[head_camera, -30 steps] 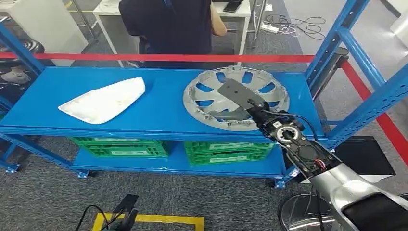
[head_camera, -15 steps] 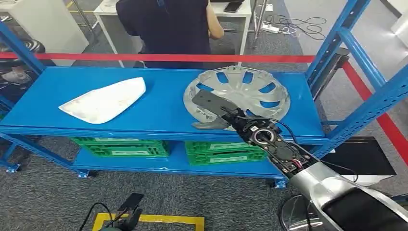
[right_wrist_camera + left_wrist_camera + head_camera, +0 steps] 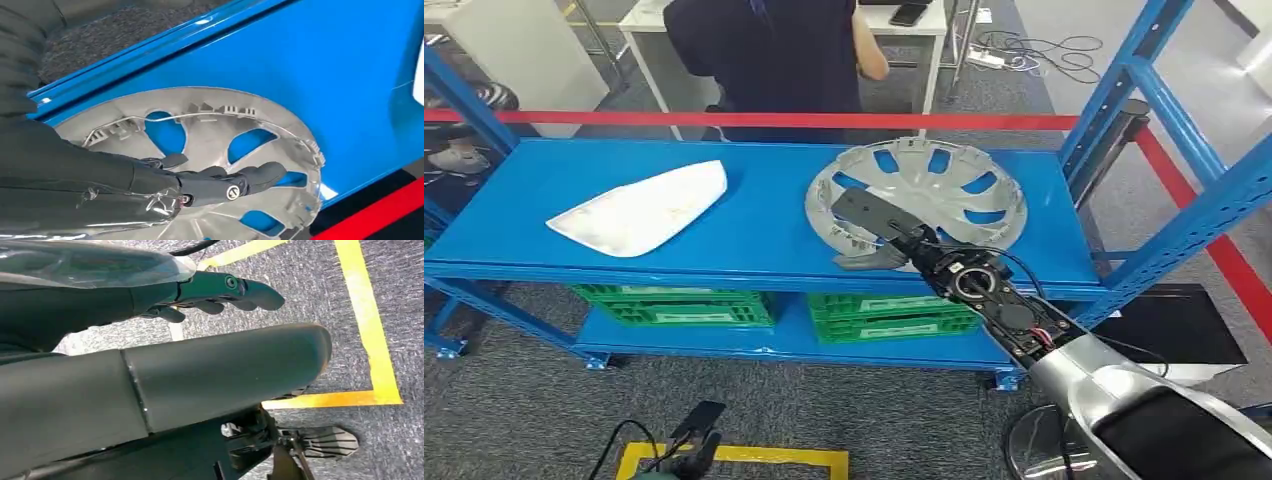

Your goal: Take the parts from the cabinet and place them on the table.

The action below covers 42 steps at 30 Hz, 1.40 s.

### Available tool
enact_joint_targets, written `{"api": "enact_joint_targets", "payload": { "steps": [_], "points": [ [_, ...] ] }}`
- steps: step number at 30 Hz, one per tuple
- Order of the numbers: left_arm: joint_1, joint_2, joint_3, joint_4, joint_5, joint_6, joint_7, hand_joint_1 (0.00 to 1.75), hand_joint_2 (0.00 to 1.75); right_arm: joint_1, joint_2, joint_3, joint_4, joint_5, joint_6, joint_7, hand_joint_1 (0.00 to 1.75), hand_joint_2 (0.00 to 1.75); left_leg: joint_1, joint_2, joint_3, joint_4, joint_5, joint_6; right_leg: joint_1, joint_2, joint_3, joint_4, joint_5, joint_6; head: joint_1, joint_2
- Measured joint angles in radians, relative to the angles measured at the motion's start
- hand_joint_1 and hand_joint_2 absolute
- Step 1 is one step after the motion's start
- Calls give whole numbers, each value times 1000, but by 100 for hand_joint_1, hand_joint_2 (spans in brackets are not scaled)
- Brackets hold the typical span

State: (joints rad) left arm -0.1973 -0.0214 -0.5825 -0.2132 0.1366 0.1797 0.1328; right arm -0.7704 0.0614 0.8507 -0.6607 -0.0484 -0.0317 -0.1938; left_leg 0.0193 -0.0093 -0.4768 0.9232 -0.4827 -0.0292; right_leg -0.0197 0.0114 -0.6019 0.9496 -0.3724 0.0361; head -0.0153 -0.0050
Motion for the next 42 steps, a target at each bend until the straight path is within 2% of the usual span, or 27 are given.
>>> {"api": "enact_joint_targets", "payload": {
  "steps": [13,42],
  "points": [
    [-4,0,-16,0,13,1,-3,0,0,-29,-9,0,7,11,-32,37,0,175,0,1,1,0,0,0,0,1,0,0,0,0,1,0],
    [-4,0,-16,0,18,0,-3,0,0,-32,-10,-3,18,0,-38,19,0,175,0,1,1,0,0,0,0,1,0,0,0,0,2,0]
  ]
}}
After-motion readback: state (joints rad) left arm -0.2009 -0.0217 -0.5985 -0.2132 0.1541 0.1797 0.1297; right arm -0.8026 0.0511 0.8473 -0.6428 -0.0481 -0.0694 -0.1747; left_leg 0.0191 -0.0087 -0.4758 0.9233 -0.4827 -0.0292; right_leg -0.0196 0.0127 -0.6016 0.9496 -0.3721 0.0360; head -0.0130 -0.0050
